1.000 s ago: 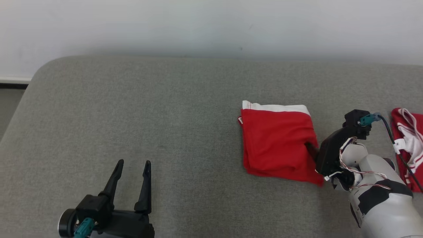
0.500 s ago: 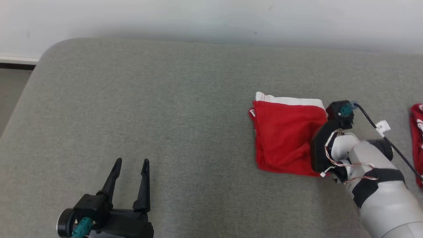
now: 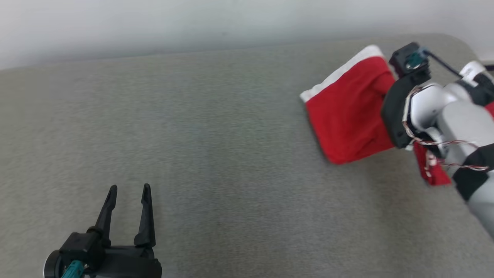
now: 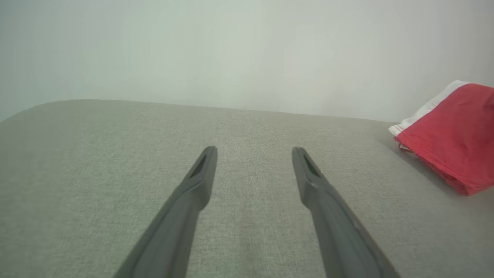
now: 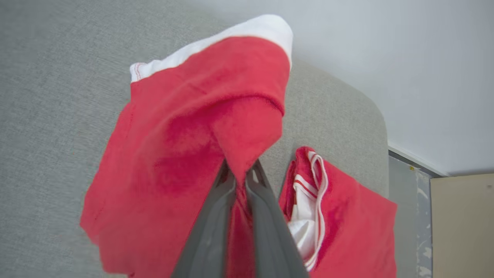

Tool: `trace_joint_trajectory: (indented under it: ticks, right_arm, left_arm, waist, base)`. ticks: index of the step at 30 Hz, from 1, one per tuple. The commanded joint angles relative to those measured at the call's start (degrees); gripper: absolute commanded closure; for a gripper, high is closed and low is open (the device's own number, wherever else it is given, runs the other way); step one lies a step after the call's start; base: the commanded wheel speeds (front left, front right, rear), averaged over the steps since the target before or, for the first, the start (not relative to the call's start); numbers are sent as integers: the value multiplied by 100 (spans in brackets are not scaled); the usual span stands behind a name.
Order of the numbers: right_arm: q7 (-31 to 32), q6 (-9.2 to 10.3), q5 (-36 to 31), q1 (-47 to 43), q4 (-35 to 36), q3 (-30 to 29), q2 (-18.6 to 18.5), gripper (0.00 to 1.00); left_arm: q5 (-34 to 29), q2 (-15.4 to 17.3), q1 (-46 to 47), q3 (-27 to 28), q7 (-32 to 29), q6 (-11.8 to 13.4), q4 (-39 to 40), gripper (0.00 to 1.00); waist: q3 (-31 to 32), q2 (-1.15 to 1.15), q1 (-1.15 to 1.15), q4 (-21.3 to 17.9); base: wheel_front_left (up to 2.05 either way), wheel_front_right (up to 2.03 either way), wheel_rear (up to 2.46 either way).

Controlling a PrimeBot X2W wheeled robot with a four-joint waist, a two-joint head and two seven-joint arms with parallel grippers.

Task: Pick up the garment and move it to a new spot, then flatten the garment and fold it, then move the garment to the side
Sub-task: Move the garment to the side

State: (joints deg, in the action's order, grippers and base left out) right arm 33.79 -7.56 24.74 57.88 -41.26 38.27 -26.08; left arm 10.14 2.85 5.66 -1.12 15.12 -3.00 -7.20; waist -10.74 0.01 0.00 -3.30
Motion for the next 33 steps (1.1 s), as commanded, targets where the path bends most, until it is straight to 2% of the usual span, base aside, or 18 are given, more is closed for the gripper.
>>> trace_joint_trajectory:
  ticks: [1,6,12,24,26,27,28,33]
  right_arm:
    - [31,18,78,25,117,108,-155,100]
    - [-36,18,197,133,408,253,-771,100]
    - [-453,18,33,178,182,-15,-1088,100]
    - [-1739,18,-1166,181,-856,-794,-1240,100]
    - [-1894,18,-1409,154,-1076,-934,-1221,80]
    - [-2001,18,-1500,167,-1139,-1035,-1184,50]
    - [-2114,18,-1628,176,-1200,-1127,-1144,0]
    - [-2867,18,-2143,60,-1333,-1533,-999,0]
  left_arm:
    - [-45,7,88,20,-2,-3,32,0]
    - [-177,10,245,31,-2,-87,56,0]
    - [-286,68,440,50,-2,-177,27,0]
    - [-439,239,845,-7,-2,-307,70,0]
    - [-453,250,893,-2,-2,-320,109,0]
    - [-472,249,916,-9,-2,-327,127,0]
    - [-467,241,939,-20,-2,-333,149,0]
    - [-450,196,887,-54,-2,-342,160,0]
  waist:
    - [-250,-1,0,-573]
    - [-505,-1,0,-854]
    - [-827,-1,0,-974]
    - [-1450,-1,0,-785]
    - [-1495,-1,0,-754]
    - [-1503,-1,0,-744]
    - [-1502,-1,0,-734]
    - [-1313,-1,0,-669]
  base:
    - [0,0,0]
    - [0,0,0]
    - [0,0,0]
    - [0,0,0]
    - [0,0,0]
    - [0,0,0]
    - [0,0,0]
    - [0,0,0]
